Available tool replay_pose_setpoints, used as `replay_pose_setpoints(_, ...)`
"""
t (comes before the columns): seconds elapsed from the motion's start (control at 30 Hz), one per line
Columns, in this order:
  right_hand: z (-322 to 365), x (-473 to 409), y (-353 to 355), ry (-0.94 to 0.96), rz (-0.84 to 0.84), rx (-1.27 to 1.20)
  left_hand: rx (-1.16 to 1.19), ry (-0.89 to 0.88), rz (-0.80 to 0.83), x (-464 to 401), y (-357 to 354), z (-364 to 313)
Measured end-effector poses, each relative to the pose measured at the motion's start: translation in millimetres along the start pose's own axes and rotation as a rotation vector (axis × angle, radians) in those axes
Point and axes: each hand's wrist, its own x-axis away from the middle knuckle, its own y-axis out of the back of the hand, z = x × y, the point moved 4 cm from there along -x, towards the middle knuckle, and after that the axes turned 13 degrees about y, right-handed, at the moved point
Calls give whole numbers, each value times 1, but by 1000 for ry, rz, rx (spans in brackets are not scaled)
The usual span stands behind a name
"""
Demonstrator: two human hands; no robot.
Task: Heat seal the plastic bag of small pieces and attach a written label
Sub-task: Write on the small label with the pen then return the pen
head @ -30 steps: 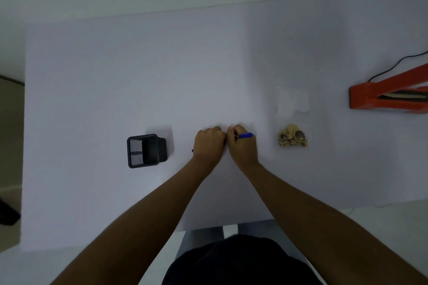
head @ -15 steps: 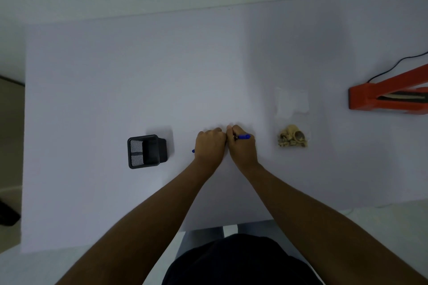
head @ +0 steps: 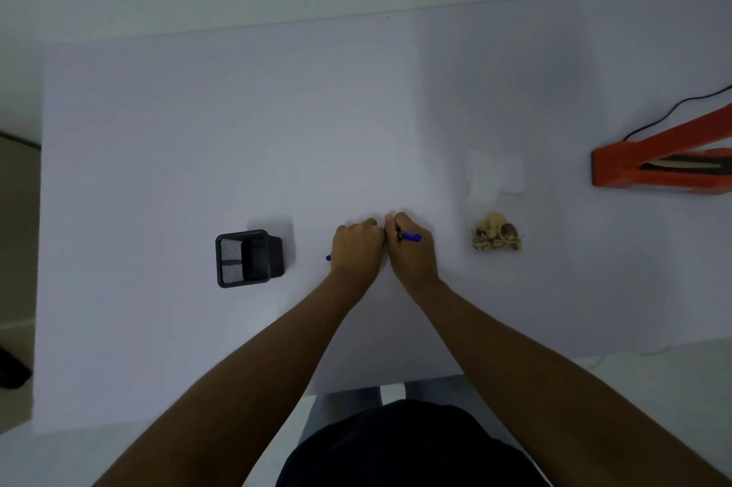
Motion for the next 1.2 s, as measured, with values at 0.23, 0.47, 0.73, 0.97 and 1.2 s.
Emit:
replay_pose_setpoints(0.23, -1, -1, 0, 22, -15, 16, -64, -15, 2, 1, 0, -2)
replay_pose_setpoints(0.47, -1, 1, 0, -8, -4, 18, -84, -29, -2, 0, -1, -4)
replay_pose_setpoints(0.73, -2, 4, 2, 4, -8, 21, -90, -32, 8, 1, -2, -4)
replay_pose_setpoints(0.97, -3, 6, 5, 3, -37, 41, -83, -18, 19, 0, -5, -4)
replay_pose_setpoints(1.2, -1, 9, 1, 30, -5, 1, -78, -26, 2, 2, -2, -4)
